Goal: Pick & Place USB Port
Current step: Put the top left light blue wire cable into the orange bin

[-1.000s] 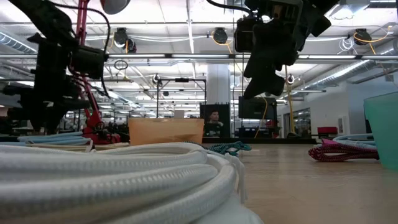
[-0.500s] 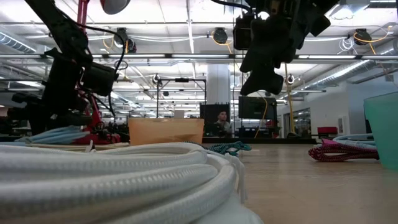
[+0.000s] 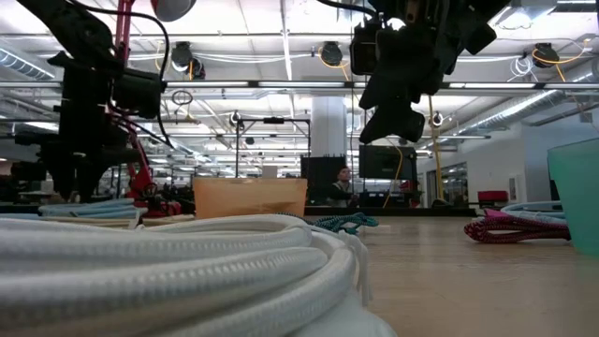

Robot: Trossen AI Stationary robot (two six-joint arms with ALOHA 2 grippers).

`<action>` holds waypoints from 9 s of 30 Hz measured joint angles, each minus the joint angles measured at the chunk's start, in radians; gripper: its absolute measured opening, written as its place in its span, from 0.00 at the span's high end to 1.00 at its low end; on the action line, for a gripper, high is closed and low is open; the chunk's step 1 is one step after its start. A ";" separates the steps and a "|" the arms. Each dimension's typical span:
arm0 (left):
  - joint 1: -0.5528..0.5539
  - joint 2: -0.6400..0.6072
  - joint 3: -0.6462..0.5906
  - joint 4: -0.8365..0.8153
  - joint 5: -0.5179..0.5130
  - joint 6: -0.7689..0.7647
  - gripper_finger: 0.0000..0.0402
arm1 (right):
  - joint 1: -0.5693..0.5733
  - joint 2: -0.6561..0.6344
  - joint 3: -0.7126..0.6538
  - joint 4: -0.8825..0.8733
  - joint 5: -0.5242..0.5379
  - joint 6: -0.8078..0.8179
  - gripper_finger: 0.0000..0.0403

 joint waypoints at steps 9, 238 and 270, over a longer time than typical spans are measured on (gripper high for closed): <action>0.129 0.033 -0.045 0.073 0.021 0.080 0.60 | 0.000 0.000 0.000 0.001 0.000 0.005 0.46; -0.206 0.705 1.099 0.023 -0.101 1.115 0.97 | 0.048 -0.360 0.000 0.337 0.391 0.327 0.56; -0.164 0.853 0.967 0.262 -0.103 1.266 0.97 | 0.047 -0.360 0.000 0.345 0.388 0.319 0.58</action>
